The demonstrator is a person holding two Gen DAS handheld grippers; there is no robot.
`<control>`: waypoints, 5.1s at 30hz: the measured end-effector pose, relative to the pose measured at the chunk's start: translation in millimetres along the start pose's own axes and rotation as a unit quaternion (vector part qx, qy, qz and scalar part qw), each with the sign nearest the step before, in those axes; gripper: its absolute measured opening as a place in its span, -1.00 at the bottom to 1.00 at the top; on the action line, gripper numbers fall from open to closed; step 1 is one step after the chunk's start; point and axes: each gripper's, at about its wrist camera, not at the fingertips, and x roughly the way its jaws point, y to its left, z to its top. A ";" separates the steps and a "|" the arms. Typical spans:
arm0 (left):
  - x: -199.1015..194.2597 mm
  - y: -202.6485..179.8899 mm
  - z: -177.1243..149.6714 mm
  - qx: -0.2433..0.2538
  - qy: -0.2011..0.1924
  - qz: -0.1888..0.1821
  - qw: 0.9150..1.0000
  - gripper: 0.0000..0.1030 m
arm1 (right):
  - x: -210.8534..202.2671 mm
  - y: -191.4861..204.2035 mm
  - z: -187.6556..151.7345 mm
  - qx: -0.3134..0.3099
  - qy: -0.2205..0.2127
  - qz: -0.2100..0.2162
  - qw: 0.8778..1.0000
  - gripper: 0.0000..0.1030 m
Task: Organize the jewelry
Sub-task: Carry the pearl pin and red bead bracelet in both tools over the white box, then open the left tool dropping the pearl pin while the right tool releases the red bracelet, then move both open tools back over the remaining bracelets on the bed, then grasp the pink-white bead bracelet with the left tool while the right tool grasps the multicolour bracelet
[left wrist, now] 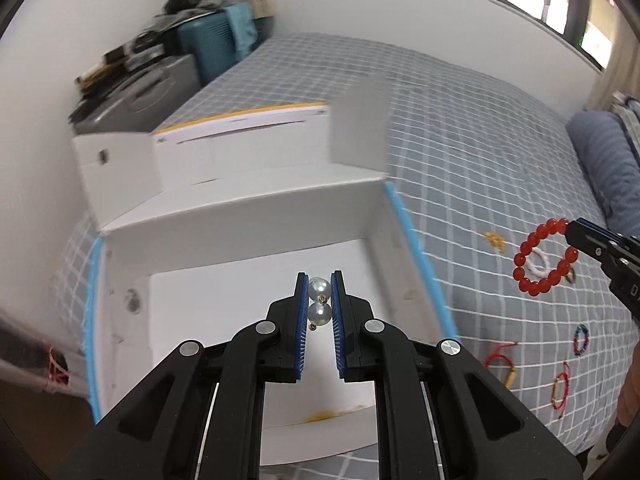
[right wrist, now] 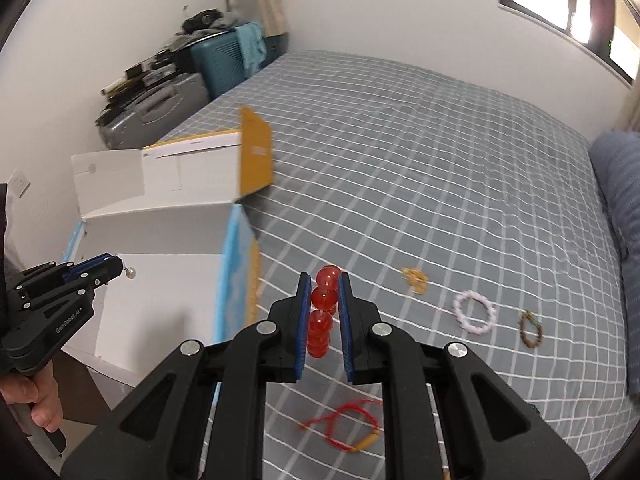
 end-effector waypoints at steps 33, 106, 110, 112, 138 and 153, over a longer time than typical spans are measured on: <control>78.8 125.1 -66.1 -0.083 0.110 0.045 0.990 -0.79 | 116.6 145.7 -37.3 -0.076 0.085 0.046 0.992 -0.75; 54.5 -157.3 -5.4 0.060 -0.006 -0.064 0.996 0.89 | -3.7 -138.1 -78.1 0.110 0.006 -0.145 0.983 0.79; 65.9 -192.0 -7.3 0.082 0.003 -0.076 0.994 0.89 | -11.4 -167.0 -94.7 0.132 0.011 -0.162 0.978 0.79; 71.7 -207.0 -7.6 0.089 0.008 -0.083 0.993 0.89 | -14.2 -178.6 -101.8 0.142 0.013 -0.169 0.975 0.79; 153.4 -346.9 -16.1 0.123 0.055 -0.110 0.985 0.89 | -3.0 -280.7 -203.3 0.246 0.073 -0.185 0.949 0.71; 217.3 -370.0 -13.2 0.104 0.082 -0.080 0.988 0.89 | 25.0 -300.1 -235.0 0.271 0.111 -0.170 0.941 0.31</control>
